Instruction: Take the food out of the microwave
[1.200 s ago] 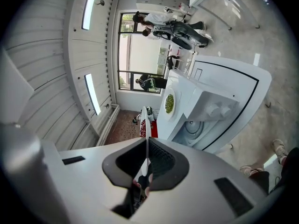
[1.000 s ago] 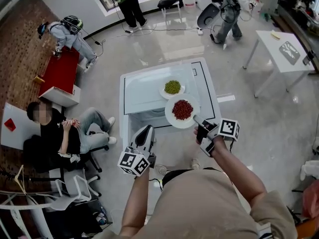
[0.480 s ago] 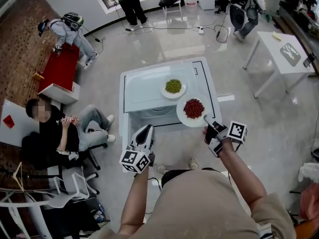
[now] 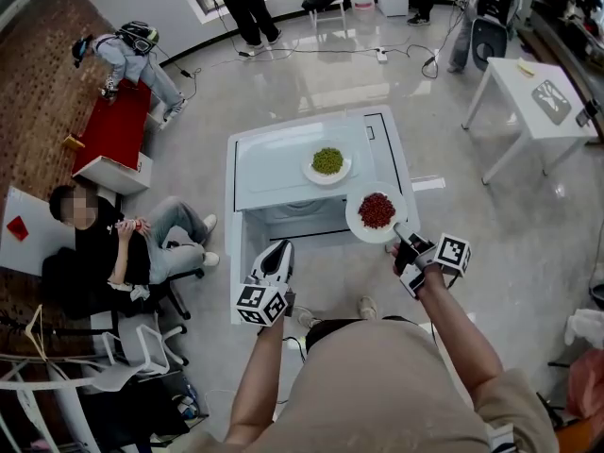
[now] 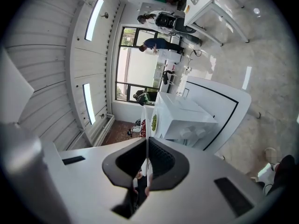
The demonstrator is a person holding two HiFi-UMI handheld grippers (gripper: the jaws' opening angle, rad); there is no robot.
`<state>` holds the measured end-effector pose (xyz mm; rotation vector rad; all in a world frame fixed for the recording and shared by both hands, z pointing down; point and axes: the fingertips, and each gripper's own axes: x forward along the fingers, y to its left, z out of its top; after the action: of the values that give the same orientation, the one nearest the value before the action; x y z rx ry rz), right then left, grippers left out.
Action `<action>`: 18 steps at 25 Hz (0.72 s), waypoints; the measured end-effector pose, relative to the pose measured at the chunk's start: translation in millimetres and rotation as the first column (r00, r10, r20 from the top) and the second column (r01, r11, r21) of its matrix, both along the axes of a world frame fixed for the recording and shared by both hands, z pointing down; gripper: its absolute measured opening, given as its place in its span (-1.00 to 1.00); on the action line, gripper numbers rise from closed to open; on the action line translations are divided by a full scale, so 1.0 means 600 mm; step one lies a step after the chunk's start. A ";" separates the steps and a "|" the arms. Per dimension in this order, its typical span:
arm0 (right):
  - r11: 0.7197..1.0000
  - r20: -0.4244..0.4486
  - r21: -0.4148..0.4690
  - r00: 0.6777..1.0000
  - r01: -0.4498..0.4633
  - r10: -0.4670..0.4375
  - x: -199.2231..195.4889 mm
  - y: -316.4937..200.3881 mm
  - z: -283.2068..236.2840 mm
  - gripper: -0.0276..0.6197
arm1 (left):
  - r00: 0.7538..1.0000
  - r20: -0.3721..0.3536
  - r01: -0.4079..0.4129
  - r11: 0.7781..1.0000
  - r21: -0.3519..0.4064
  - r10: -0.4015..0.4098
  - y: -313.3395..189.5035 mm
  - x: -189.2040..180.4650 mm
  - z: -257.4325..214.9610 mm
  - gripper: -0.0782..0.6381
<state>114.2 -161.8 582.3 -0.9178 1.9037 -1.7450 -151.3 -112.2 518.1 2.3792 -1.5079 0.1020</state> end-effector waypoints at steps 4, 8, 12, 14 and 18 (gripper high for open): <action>1.000 0.010 -0.023 1.000 -0.015 0.016 0.013 0.005 0.018 -0.85 | 1.000 0.011 0.011 1.000 -0.018 -0.011 0.006 0.003 0.017 -0.76; 0.998 0.026 -0.060 0.999 -0.033 0.035 0.019 0.011 0.037 -0.85 | 0.999 0.026 0.022 0.999 -0.036 -0.022 0.008 0.006 0.036 -0.76; 0.999 0.008 -0.042 1.000 -0.030 0.030 0.023 0.014 0.048 -0.85 | 0.999 0.041 0.030 0.998 -0.047 -0.028 0.011 0.008 0.055 -0.76; 0.998 0.012 -0.059 0.999 -0.037 0.037 0.026 0.018 0.058 -0.85 | 0.999 0.047 0.028 0.998 -0.051 -0.025 0.014 0.012 0.065 -0.76; 0.998 0.004 -0.059 0.999 -0.035 0.035 0.032 0.024 0.080 -0.85 | 0.998 0.057 0.020 0.997 -0.073 -0.016 0.021 0.019 0.084 -0.76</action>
<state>133.6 -147.3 630.1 -0.9608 1.8305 -1.7896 -139.9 -99.9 568.3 2.3223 -1.5236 0.2178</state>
